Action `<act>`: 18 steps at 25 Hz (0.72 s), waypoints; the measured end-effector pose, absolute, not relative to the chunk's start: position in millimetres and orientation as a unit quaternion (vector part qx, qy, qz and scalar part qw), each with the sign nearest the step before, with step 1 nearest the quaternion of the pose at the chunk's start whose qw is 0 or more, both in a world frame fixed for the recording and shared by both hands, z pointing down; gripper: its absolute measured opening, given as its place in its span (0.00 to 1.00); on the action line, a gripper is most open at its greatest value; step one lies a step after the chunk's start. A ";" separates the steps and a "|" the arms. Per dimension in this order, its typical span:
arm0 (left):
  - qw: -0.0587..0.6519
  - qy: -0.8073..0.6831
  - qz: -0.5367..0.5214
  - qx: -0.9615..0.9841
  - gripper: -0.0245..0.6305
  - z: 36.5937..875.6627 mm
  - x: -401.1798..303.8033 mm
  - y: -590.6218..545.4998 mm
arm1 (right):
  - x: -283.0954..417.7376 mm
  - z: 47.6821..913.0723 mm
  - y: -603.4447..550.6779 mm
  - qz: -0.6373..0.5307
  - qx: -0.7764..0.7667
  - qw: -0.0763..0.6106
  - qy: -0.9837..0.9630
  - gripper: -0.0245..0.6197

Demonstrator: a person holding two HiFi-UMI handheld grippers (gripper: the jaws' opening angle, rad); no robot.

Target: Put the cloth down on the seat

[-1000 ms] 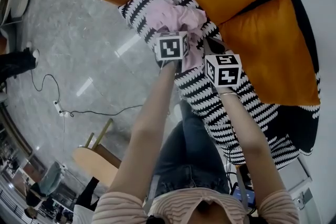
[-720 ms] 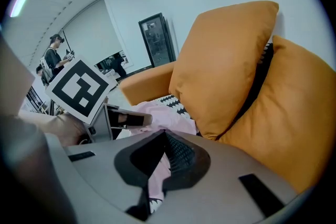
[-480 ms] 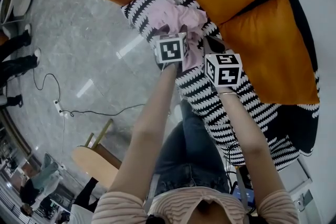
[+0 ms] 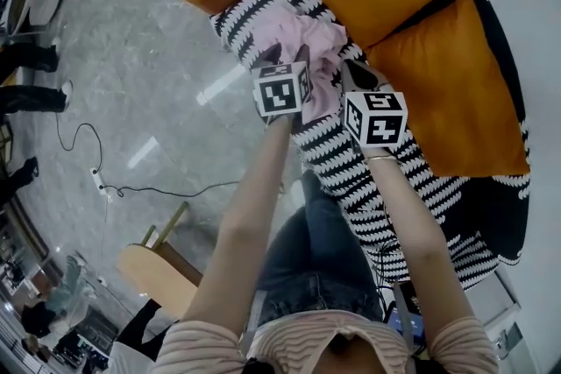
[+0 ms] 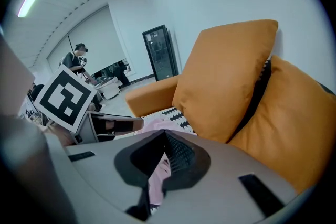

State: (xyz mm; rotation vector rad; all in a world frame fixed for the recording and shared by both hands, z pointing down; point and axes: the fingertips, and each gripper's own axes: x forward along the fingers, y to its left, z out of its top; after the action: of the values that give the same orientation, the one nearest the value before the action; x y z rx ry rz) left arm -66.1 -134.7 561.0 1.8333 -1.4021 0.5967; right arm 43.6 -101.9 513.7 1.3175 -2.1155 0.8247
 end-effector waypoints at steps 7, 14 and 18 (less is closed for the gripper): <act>0.364 -0.542 0.186 0.734 0.36 520.9 -65.0 -132.9 | 41.8 482.9 -104.4 0.294 0.492 0.227 -0.787 0.05; 0.341 -0.547 0.149 0.750 0.20 477.5 -70.5 -127.3 | 42.0 447.3 -104.4 0.284 0.494 0.196 -0.798 0.05; 0.327 -0.545 0.127 0.762 0.13 451.5 -71.3 -118.5 | 40.6 419.0 -100.4 0.276 0.492 0.166 -0.809 0.05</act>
State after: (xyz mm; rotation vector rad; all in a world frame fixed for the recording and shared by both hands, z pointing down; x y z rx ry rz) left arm -71.3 -118.5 451.5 1.9962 -1.4269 0.3335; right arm 40.6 -100.4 419.0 1.4016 -2.3032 0.7864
